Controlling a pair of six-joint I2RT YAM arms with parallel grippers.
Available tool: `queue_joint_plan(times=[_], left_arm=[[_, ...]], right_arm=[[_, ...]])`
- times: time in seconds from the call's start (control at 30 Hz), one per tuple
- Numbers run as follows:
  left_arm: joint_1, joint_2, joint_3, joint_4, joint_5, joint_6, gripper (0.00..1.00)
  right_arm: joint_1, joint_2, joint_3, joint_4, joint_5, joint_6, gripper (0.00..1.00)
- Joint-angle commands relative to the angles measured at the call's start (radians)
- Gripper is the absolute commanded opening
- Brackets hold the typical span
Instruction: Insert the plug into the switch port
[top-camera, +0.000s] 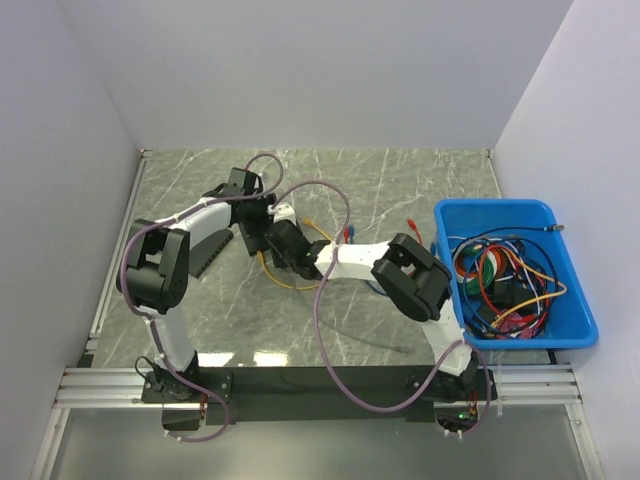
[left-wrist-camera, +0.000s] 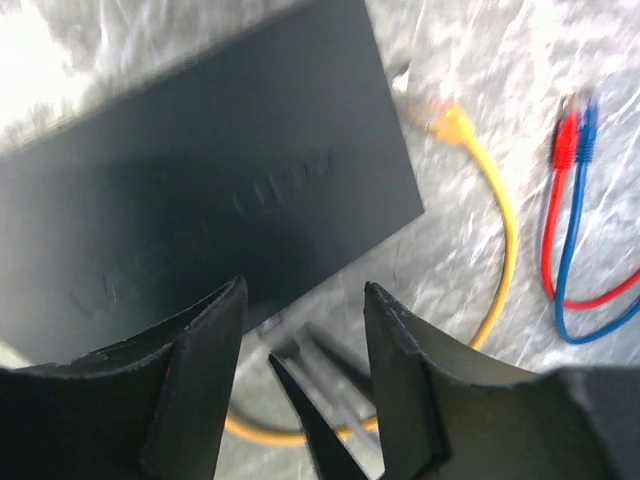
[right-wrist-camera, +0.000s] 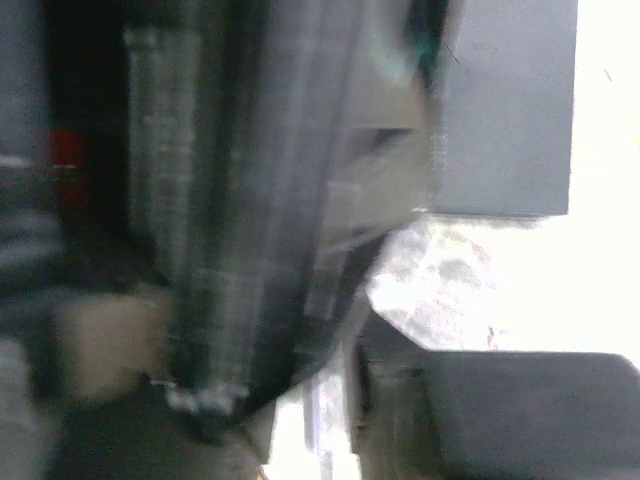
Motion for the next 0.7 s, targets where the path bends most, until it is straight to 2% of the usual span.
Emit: queue_joint_plan(times=[0.0, 0.07, 0.17, 0.5, 0.67], left_arm=[[-0.008, -0.028, -0.024, -0.248, -0.051, 0.015, 0.59], [0.002, -0.052, -0.021, -0.248, -0.070, 0.016, 0.60], [0.008, -0.095, -0.025, -0.247, -0.126, 0.016, 0.62], [0.012, -0.246, -0.045, -0.250, -0.275, 0.010, 0.64], [0.014, -0.321, -0.051, -0.254, -0.402, -0.007, 0.64]], right_arm=[[-0.043, -0.110, -0.041, 0.117, 0.077, 0.006, 0.38], [-0.040, -0.132, -0.054, 0.108, 0.082, 0.002, 0.42], [-0.027, -0.152, -0.063, 0.089, 0.078, -0.003, 0.44], [-0.011, -0.055, 0.055, -0.017, 0.085, 0.020, 0.45], [-0.009, -0.011, 0.078, -0.021, 0.060, 0.034, 0.45]])
